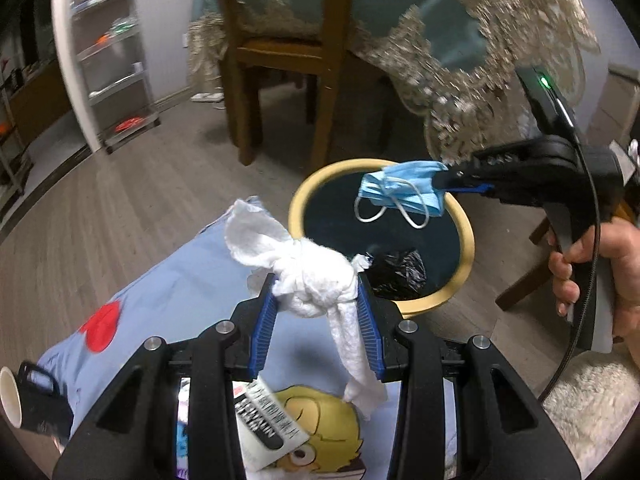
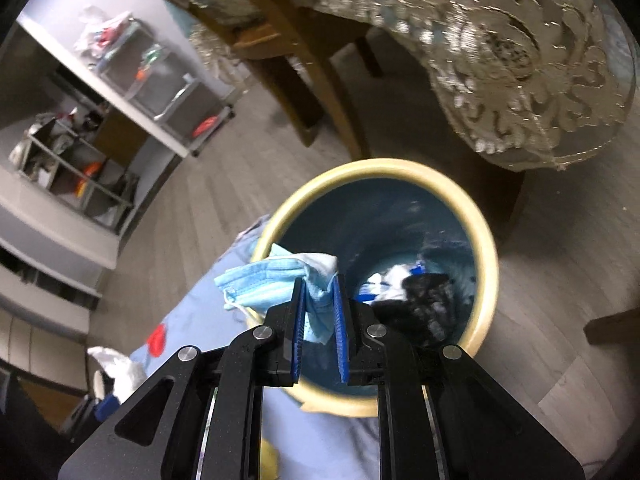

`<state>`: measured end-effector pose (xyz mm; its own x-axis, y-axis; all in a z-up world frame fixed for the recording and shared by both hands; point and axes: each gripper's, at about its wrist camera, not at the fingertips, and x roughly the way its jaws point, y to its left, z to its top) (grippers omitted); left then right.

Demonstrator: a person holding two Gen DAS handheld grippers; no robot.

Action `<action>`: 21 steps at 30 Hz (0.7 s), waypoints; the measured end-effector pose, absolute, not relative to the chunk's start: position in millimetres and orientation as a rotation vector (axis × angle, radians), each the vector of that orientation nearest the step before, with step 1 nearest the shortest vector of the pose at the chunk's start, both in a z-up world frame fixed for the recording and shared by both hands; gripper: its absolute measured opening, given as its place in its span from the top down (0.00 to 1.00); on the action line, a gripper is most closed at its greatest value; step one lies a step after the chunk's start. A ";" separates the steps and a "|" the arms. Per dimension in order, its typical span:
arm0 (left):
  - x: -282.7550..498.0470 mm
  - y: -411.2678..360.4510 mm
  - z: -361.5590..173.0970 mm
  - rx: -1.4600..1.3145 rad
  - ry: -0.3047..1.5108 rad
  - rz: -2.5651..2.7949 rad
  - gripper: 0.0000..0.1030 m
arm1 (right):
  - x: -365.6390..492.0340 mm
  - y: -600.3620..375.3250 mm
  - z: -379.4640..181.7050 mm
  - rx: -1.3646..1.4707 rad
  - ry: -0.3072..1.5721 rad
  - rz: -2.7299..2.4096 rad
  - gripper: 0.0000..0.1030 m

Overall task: Collect trash
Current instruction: 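Carry mask and tissue over the wastebasket and open both tools to drop them, then move both tools back over the remaining trash pile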

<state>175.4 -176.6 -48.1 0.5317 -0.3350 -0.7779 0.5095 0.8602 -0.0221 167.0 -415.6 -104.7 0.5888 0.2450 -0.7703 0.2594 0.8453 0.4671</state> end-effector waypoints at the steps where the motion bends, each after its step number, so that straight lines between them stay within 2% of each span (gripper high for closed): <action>1: 177.1 -183.9 -50.3 0.228 0.879 -0.518 0.63 | 168.1 -419.7 -107.2 0.584 0.959 -0.026 0.85; 10: 204.3 -239.4 -57.3 0.281 0.872 -0.591 0.63 | 163.6 -441.8 -117.1 0.654 0.955 -0.091 0.85; 15: 223.6 -252.3 -40.7 0.242 0.802 -0.587 0.61 | 153.7 -450.3 -109.4 0.684 0.898 -0.107 0.85; 16: 225.7 -253.6 -36.5 0.229 0.782 -0.584 0.53 | 152.4 -451.7 -108.0 0.689 0.886 -0.108 0.85; 17: 228.0 -254.1 -33.1 0.216 0.771 -0.577 0.36 | 151.3 -453.4 -106.0 0.694 0.871 -0.108 0.80; 19: 231.8 -253.0 -28.7 0.184 0.760 -0.566 0.30 | 151.1 -453.2 -104.0 0.695 0.861 -0.110 0.66; 21: 232.9 -250.9 -29.8 0.176 0.767 -0.558 0.29 | 152.1 -453.2 -104.8 0.690 0.870 -0.112 0.62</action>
